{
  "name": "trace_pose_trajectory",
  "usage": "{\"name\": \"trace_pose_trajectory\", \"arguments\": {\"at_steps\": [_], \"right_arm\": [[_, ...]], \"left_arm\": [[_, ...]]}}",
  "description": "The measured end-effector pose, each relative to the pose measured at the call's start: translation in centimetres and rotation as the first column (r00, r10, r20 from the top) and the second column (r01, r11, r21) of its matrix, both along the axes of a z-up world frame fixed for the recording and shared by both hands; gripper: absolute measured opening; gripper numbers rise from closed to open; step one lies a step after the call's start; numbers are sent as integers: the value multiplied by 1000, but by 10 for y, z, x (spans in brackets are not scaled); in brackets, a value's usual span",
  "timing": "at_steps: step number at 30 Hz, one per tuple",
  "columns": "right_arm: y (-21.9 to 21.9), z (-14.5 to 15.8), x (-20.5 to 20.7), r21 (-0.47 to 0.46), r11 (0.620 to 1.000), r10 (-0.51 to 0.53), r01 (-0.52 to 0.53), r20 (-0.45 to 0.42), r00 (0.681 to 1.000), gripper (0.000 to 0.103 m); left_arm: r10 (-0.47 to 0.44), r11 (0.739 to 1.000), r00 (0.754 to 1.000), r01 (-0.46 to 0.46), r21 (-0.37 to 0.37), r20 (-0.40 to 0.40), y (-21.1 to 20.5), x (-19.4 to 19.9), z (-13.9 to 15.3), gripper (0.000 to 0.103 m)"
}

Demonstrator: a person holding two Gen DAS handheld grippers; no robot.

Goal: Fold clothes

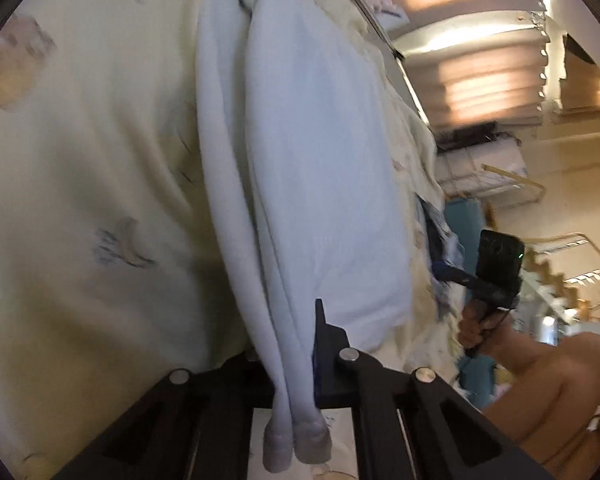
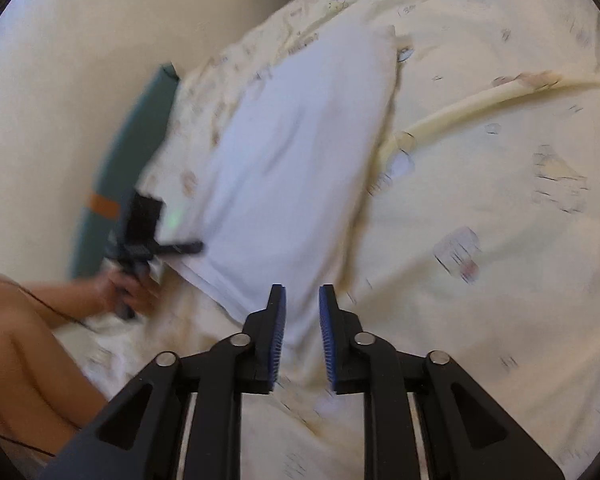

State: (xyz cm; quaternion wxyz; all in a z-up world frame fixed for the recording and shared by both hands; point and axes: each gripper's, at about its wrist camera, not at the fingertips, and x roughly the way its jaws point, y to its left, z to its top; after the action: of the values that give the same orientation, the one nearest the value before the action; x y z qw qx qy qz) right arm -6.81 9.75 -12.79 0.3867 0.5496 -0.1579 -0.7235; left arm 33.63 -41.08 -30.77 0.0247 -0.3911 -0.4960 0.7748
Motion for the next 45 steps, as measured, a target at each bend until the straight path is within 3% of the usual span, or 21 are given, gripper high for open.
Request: {"name": "trace_pose_trajectory", "arguments": {"at_steps": [2,3,4,6,7,9,12,17,18,20,21,26,32,38,42,45], "right_arm": [[-7,-8,-21,1,1000,3,-3,4,1000,31],[-10,-13,-31,20,1000,0,0,9,1000,39],[-12,-18,-41,33,999,-7,6,24,1000,53],[-18,-32,-62,1,1000,-21,21,86,996,72],[-20,-37,-69,-1,1000,-24,24,102,994,77],[-21,-48,-80,-28,999,-23,28,147,989,78],[-25,-59,-78,-152,988,32,5,239,970,78],[-45,-72,-33,-218,969,180,-114,311,933,73],[-46,-73,-23,-214,969,183,-119,310,933,67],[-47,-73,-3,-200,972,183,-126,303,935,40],[-46,-71,5,-177,976,171,-123,292,941,6],[-39,-3,-4,-186,978,117,-89,146,982,2],[-29,88,-22,-223,974,41,-51,-46,998,2],[-46,199,-45,-285,956,6,-72,-226,974,2],[-68,271,-50,-300,950,-21,-89,-342,939,2],[-86,317,-65,-299,952,-54,-68,-382,923,1]], "left_arm": [[11,1000,1000,-11,-14,3,-1,-1,5,6],[7,1000,1000,-7,-17,9,0,-1,7,6],[0,1000,1000,0,-20,17,0,-2,7,6],[-5,1000,999,6,-20,34,0,-3,7,6],[-3,1000,999,3,-18,44,0,-2,6,6],[0,1000,998,0,-4,68,-2,-1,1,6],[10,1000,997,-11,16,77,-7,4,-4,6],[11,1000,996,-12,12,84,-4,4,-11,13],[8,1000,996,-9,12,85,-4,4,-11,13],[-11,1000,996,11,-6,84,-1,1,-9,13],[-29,999,996,32,-26,83,1,-1,-7,3],[-60,994,998,59,-93,-11,1,-7,44,3],[12,991,988,-32,-126,-151,-31,-18,122,3],[86,968,947,-153,-200,-309,-66,-33,235,3],[82,921,930,-208,-329,-359,-70,-48,312,3],[89,899,935,-224,-377,-344,-91,-45,353,4]]}}
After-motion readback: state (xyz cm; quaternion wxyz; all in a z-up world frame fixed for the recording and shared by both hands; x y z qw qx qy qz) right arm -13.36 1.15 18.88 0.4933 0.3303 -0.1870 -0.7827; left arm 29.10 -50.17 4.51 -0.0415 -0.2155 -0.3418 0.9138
